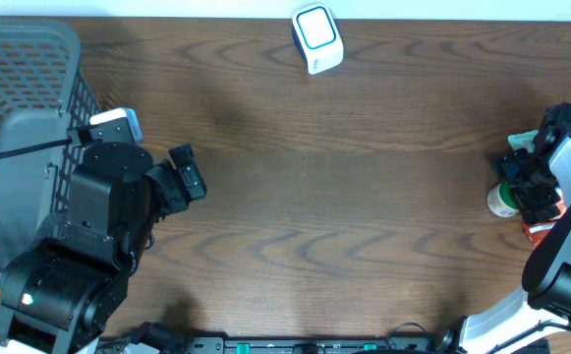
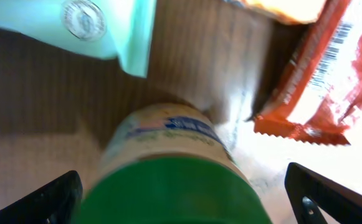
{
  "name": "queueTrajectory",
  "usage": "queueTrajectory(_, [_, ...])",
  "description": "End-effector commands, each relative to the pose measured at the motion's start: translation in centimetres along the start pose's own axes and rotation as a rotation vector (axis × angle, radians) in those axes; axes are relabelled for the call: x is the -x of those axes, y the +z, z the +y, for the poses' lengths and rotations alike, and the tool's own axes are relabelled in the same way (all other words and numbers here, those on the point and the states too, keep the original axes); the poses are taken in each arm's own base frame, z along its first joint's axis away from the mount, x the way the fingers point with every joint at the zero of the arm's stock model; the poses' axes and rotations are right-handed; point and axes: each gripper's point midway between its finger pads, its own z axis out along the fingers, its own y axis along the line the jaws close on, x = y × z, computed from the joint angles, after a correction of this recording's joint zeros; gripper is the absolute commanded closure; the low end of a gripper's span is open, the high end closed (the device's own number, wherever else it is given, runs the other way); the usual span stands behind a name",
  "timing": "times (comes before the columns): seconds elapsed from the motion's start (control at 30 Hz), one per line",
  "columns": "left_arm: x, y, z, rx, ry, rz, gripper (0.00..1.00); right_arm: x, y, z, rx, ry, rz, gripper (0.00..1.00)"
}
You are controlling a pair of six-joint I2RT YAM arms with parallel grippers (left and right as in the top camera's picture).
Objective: Scan the item barcode
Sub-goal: 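Open the right gripper and release the jar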
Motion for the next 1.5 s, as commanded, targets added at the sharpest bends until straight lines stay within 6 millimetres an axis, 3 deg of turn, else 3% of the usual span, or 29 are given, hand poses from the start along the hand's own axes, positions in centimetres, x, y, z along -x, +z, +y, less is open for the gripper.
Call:
queueTrajectory(0.0, [0.5,-0.3,0.3,0.014,-0.011,-0.017,0.02,1.6,-2.1,-0.3,0.011,0.033,-0.05,0.01])
queueTrajectory(0.47, [0.5,-0.3,0.3,0.014,-0.01,-0.017,0.02,2.1,-13.7,-2.5,0.186,0.063,-0.224,0.01])
queueTrajectory(0.7, [0.5,-0.3,0.3,0.014,-0.011,-0.017,0.02,-0.8,-21.5,-2.3,0.488,-0.102,-0.288,0.01])
queueTrajectory(0.93, [0.5,-0.3,0.3,0.014,-0.01,-0.017,0.02,-2.8,-27.0,-4.1,0.625,-0.26,-0.446,0.01])
queueTrajectory(1.07, [0.5,-0.3,0.3,0.014,-0.01,-0.017,0.02,-4.1,-29.4,-5.6,0.677,-0.323,-0.527,0.01])
queueTrajectory(1.27, [0.5,-0.3,0.3,0.014,-0.01,-0.017,0.02,-7.5,-32.1,-6.0,0.826,-0.439,-0.541,0.01])
queueTrajectory(1.47, [0.5,-0.3,0.3,0.014,-0.01,-0.017,0.02,-8.7,-31.3,-6.8,0.807,-0.443,-0.493,0.01])
